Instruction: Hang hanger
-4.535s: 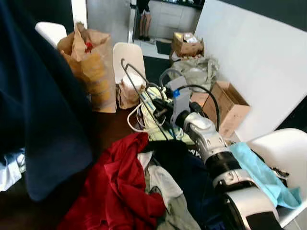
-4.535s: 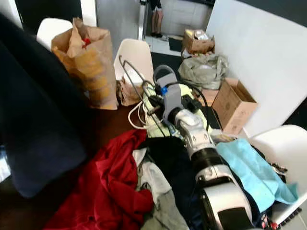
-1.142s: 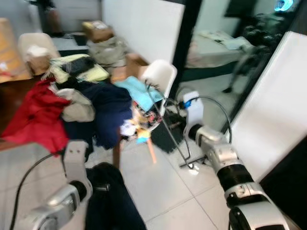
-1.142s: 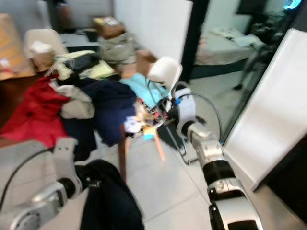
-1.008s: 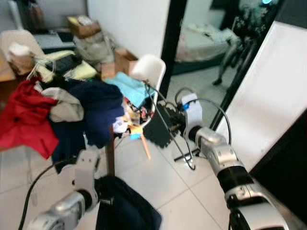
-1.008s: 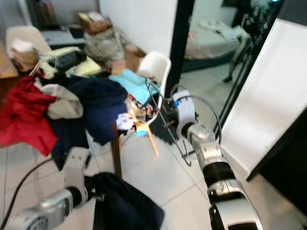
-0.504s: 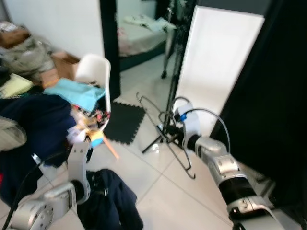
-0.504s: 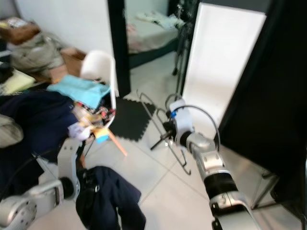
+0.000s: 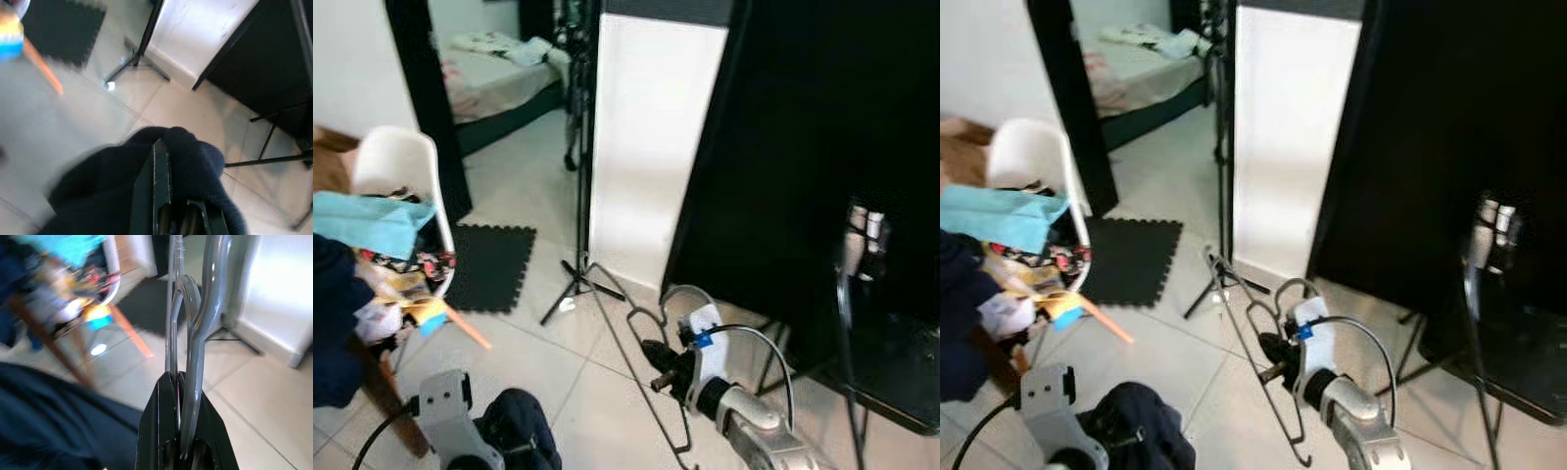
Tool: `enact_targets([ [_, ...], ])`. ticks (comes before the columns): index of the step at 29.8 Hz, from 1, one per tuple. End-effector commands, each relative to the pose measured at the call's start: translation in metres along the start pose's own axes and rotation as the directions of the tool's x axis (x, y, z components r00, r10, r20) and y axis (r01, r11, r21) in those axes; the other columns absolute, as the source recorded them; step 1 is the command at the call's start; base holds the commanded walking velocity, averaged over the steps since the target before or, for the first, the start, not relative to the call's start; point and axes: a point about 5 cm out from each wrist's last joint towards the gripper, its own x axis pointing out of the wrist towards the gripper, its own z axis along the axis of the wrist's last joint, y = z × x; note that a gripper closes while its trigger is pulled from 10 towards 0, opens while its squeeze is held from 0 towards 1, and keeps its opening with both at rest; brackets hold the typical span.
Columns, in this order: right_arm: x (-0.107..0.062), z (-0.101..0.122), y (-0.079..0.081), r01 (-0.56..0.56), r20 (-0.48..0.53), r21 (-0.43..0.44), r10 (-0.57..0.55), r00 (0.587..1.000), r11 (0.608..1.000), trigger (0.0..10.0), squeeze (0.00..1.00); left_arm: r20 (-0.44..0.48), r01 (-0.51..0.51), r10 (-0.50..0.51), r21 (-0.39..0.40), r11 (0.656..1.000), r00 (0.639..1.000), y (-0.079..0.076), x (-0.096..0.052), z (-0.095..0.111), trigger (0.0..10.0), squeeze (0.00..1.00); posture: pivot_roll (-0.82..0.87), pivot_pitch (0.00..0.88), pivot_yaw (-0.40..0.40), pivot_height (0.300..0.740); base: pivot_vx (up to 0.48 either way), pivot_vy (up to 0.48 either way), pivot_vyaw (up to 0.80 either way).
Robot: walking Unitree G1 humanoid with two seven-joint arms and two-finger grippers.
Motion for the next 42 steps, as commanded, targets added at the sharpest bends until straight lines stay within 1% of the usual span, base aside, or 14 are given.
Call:
enact_targets([
  [1, -0.003, 0.006, -0.006, 0.076, 0.048, 0.012, -0.077, 0.996, 0.997, 10.0, 0.0, 0.125, 0.032, -0.071, 0.292, 0.956, 0.99, -0.004, -0.003, 0.025, 10.0, 0.0, 0.05, 0.0, -0.046, 0.74, 0.0, 0.0, -0.77],
  [4, -0.005, 0.009, -0.008, 0.111, 0.063, 0.012, -0.112, 0.992, 0.994, 10.0, 0.0, 0.156, 0.063, -0.124, 0.347, 0.936, 0.98, -0.006, -0.003, 0.033, 10.0, 0.0, 0.04, 0.0, -0.044, 0.74, 0.0, 0.0, -0.77],
  [8, -0.007, 0.009, -0.007, 0.128, 0.063, -0.011, -0.127, 0.99, 0.992, 10.0, 0.0, 0.175, 0.063, -0.135, 0.364, 0.929, 0.975, -0.003, 0.001, 0.03, 10.0, 0.0, 0.03, 0.0, -0.041, 0.74, 0.0, 0.0, -0.77],
  [9, -0.01, 0.01, -0.008, 0.154, 0.068, -0.017, -0.152, 0.986, 0.988, 10.0, 0.0, 0.169, 0.055, -0.116, 0.331, 0.942, 0.979, 0.005, 0.01, 0.024, 10.0, 0.0, 0.01, 0.0, -0.035, 0.74, 0.0, 0.0, -0.77],
  [11, -0.01, 0.011, -0.009, 0.167, 0.073, -0.015, -0.165, 0.984, 0.986, 10.0, 0.0, 0.168, 0.061, -0.116, 0.303, 0.951, 0.979, 0.007, 0.013, 0.024, 10.0, 0.0, 0.0, 0.0, -0.034, 0.74, 0.0, 0.0, -0.77],
  [13, -0.009, 0.014, -0.01, 0.178, 0.086, -0.023, -0.176, 0.981, 0.984, 10.0, 0.0, 0.213, 0.048, -0.108, 0.27, 0.962, 0.971, 0.012, 0.015, 0.036, 10.0, 0.0, -0.01, 0.0, -0.027, 0.74, 0.0, 0.0, -0.77],
  [17, -0.004, 0.018, -0.01, 0.179, 0.094, -0.05, -0.174, 0.98, 0.983, 10.0, 0.0, 0.229, 0.013, -0.081, 0.285, 0.958, 0.97, 0.018, 0.02, 0.039, 10.0, 0.0, 0.01, 0.0, -0.035, 0.74, 0.0, 0.0, -0.77],
  [23, -0.006, 0.017, -0.017, 0.203, 0.086, -0.066, -0.197, 0.977, 0.977, 10.0, 0.0, 0.244, -0.01, -0.061, 0.281, 0.96, 0.968, 0.01, 0.026, 0.034, 10.0, 0.0, -0.01, 0.0, -0.017, 0.74, 0.0, 0.0, -0.77],
  [24, -0.011, 0.031, -0.022, 0.252, 0.124, -0.07, -0.242, 0.962, 0.965, 10.0, 0.0, 0.252, 0.013, -0.073, 0.231, 0.973, 0.965, 0.01, 0.032, 0.037, 10.0, 0.0, -0.06, 0.0, 0.016, 0.74, 0.0, 0.0, -0.77],
  [26, -0.011, 0.031, -0.022, 0.252, 0.124, -0.07, -0.242, 0.962, 0.965, 10.0, 0.0, 0.252, 0.013, -0.073, 0.231, 0.973, 0.965, 0.01, 0.032, 0.037, 10.0, 0.0, -0.06, 0.0, 0.016, 0.74, 0.0, 0.0, -0.77],
  [28, -0.015, 0.045, -0.019, 0.249, 0.149, -0.107, -0.232, 0.961, 0.963, 10.0, 0.0, 0.233, 0.062, -0.119, 0.239, 0.969, 0.965, 0.005, 0.037, 0.036, 10.0, 0.0, -0.1, 0.0, 0.041, 0.74, 0.0, 0.0, -0.77],
  [35, -0.019, 0.022, -0.022, 0.25, 0.083, -0.109, -0.242, 0.967, 0.962, 10.0, 0.0, 0.209, 0.171, -0.2, 0.146, 0.974, 0.957, -0.003, 0.038, 0.037, 10.0, 0.0, -0.1, 0.0, 0.047, 0.74, 0.0, 0.0, -0.77],
  [36, -0.013, 0.03, -0.015, 0.197, 0.112, -0.046, -0.191, 0.975, 0.979, 10.0, 0.0, 0.217, 0.207, -0.235, 0.143, 0.968, 0.948, -0.013, 0.039, 0.04, 10.0, 0.0, -0.09, 0.0, 0.045, 0.74, 0.0, 0.0, -0.77],
  [42, -0.01, 0.036, 0.0, 0.129, 0.131, -0.025, -0.124, 0.984, 0.991, 10.0, 0.0, 0.198, 0.242, -0.272, 0.162, 0.957, 0.942, -0.026, 0.04, 0.037, 10.0, 0.0, -0.1, 0.0, 0.045, 0.74, 0.0, 0.0, -0.77],
])
